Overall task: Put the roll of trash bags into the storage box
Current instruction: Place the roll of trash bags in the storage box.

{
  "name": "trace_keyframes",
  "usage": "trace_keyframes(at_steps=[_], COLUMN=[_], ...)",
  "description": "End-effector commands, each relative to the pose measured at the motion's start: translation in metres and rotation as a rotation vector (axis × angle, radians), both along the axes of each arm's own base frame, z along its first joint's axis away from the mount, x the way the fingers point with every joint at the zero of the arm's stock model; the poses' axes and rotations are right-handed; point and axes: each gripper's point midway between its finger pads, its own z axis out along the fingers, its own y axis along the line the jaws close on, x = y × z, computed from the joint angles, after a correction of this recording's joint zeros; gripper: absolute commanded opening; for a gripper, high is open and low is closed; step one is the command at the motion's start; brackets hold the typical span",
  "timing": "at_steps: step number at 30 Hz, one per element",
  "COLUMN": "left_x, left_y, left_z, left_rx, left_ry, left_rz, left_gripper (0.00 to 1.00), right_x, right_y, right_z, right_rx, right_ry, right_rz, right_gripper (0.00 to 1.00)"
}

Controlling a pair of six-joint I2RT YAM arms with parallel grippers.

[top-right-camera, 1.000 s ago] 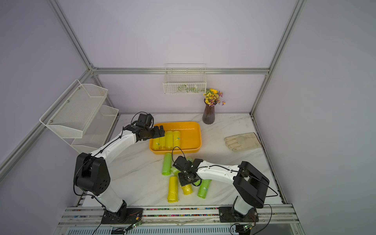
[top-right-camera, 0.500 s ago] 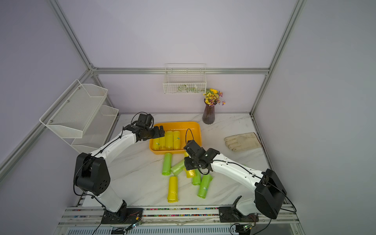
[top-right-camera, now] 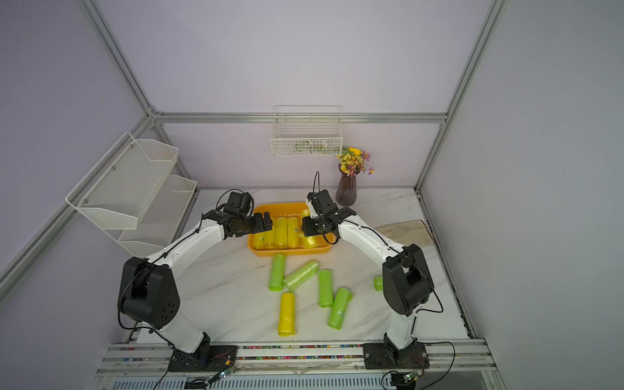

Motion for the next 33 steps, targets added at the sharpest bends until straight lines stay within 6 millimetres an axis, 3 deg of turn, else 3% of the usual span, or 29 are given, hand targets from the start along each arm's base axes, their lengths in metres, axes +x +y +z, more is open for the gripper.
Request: trace_keyframes(at_steps=[1,7,12,18,24,33], left_x=[0.002,0.001,0.001,0.002,0.001,0.001], left_y=[0.002,0.004,0.003,0.003,0.003,0.003], left_z=[0.024,0.022,0.022,0.021,0.022,0.025], left_rx=[-0.035,-0.030,-0.031,-0.035,-0.032,-0.038], left_ry=[-0.068,-0.066,-0.066,-0.064,-0.066,-0.072], left_rz=[0.011,0.015,0.016,0.015,0.015,0.017], left_gripper=[1.00,1.00,1.00,1.00,1.00,1.00], right_x=[0.025,0.049,0.052,0.053,0.057,0.057], right_y=[0.014,0.020,0.019,0.020,0.020,0.026], right_z=[0.012,-0.022,-0.060,-0.090,-0.099,-0.086], right_rx=[0.083,0.120,0.108,0.096,0.091,0.136], right_ry=[-0.029,0.047,0.119,0.171,0.182,0.172], right_rz=[0.053,0.059,0.035,0.020,-0.002,0.009], right_gripper=[0.44,0.45,0.47,0.48,0.51,0.63])
